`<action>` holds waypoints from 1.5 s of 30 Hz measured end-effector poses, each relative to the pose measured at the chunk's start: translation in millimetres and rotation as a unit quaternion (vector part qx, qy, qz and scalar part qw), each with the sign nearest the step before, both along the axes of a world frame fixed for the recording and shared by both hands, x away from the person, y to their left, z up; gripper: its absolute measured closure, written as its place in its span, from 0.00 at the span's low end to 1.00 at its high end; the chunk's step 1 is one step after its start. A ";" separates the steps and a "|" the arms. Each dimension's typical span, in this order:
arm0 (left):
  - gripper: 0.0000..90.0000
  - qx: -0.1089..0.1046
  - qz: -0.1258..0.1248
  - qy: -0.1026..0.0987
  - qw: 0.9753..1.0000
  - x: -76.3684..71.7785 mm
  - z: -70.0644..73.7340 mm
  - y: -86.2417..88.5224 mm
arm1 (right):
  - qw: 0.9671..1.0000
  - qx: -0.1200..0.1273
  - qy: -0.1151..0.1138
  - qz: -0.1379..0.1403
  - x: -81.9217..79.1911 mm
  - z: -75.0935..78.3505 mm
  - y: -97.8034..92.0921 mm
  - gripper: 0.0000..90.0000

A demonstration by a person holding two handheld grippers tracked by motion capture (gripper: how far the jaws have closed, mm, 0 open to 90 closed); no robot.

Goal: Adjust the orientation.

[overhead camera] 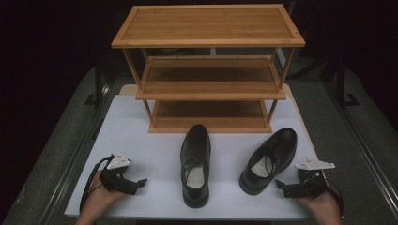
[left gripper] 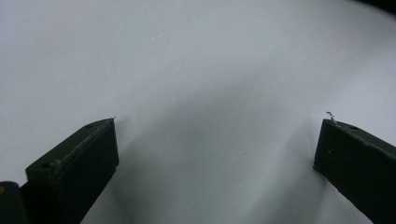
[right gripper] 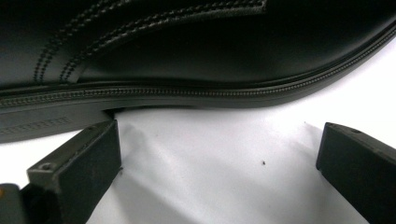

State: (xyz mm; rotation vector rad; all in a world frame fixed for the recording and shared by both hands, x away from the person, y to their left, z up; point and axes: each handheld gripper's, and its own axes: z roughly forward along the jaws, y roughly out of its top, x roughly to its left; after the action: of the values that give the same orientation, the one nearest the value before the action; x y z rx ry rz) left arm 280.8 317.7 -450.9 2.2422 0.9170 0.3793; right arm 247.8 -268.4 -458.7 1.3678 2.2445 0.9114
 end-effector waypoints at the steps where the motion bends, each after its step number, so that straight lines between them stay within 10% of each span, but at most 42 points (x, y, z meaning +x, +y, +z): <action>1: 0.00 -0.001 0.000 0.001 1.000 0.1 -0.1 0.2 | 1.000 0.000 0.000 0.000 0.0 0.0 0.0 0.00; 9: 0.00 -0.001 0.000 0.001 1.000 0.2 -0.4 0.4 | 1.000 0.007 0.000 -0.001 1.0 4.8 -6.9 0.09; 22: 0.00 -0.003 0.000 0.001 1.000 0.4 -0.7 0.7 | 0.997 0.004 -0.049 -0.054 53.8 35.1 -54.4 0.97; 35: 0.00 -0.004 0.001 0.000 1.000 0.5 -0.9 0.7 | 0.998 -0.002 -0.030 -0.053 125.7 29.5 -68.6 1.00; 45: 0.00 -0.004 0.001 0.000 1.000 0.6 -0.9 0.8 | 0.999 0.020 -0.017 -0.046 144.2 18.3 -71.6 1.00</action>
State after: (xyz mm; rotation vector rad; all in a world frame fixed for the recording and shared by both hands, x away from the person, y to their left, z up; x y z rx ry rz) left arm 281.3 318.5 -451.9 2.2338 0.9197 0.3744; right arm 392.0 -340.0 -440.4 1.4488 2.1308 0.9445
